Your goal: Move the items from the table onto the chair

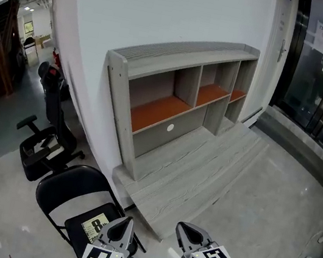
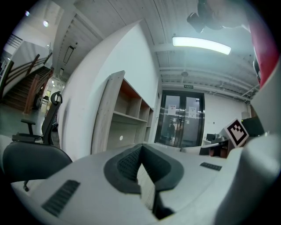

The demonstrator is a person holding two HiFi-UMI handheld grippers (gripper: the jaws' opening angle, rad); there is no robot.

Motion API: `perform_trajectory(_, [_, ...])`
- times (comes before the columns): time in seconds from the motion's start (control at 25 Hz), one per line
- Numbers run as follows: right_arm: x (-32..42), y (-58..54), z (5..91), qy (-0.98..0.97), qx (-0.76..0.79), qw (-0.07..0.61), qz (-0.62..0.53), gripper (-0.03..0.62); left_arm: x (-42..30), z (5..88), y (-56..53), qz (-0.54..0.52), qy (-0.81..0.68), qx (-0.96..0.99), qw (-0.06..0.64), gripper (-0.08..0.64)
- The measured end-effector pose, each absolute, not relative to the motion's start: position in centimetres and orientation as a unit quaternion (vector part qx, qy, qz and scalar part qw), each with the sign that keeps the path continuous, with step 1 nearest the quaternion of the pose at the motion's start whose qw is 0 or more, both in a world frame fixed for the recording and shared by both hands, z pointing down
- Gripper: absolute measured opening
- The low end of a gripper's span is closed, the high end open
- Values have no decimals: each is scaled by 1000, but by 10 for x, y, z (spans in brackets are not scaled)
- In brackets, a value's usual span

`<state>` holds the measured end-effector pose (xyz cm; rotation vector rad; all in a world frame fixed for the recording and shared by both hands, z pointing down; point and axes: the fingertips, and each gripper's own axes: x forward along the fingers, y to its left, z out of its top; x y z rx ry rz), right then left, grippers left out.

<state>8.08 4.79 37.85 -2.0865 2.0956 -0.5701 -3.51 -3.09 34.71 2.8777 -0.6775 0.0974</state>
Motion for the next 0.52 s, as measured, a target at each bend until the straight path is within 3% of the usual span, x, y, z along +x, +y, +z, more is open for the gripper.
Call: perform_trajectory(0.52, [86,57,381,681,-704,61,-193,11,-44,348,-27,39,-230,969,81,8])
